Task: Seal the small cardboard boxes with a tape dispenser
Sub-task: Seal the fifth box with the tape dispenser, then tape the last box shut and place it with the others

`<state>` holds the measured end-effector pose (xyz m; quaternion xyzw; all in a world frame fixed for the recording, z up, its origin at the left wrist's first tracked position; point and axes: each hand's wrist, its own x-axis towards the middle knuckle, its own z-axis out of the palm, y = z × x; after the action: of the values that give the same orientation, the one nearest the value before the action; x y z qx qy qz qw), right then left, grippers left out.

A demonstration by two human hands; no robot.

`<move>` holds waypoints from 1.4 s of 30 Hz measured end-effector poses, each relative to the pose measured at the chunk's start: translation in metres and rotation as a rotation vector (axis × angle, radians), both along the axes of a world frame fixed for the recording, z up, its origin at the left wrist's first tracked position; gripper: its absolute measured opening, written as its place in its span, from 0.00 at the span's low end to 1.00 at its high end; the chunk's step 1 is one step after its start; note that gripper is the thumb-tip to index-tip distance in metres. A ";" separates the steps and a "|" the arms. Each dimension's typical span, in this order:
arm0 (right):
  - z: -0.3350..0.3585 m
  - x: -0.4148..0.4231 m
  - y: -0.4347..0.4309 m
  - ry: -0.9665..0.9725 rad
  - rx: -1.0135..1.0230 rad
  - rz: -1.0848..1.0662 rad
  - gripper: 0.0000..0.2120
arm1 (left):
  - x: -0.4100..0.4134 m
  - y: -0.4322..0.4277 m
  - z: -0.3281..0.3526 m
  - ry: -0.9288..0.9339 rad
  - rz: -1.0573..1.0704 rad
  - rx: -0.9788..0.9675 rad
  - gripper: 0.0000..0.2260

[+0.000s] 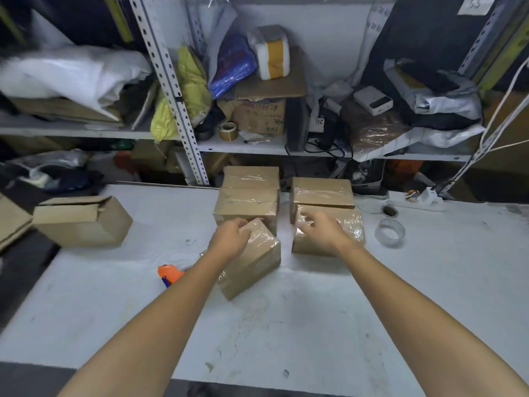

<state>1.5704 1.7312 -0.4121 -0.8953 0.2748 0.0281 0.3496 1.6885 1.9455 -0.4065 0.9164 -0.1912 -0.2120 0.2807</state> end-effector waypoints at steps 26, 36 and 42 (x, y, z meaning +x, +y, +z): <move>-0.069 0.063 0.098 0.126 0.108 -0.259 0.20 | 0.074 0.076 -0.076 0.292 0.115 -0.182 0.10; -0.068 0.072 0.108 0.145 0.096 -0.357 0.14 | 0.109 0.072 -0.087 0.365 -0.038 -0.217 0.18; -0.055 0.074 0.110 0.174 0.051 -0.366 0.16 | 0.120 0.073 -0.073 0.274 -0.097 -0.094 0.27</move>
<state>1.6442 1.8414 -0.4675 -0.8155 0.4611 0.0482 0.3466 1.8088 2.0184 -0.4800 0.8544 -0.2049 -0.3391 0.3363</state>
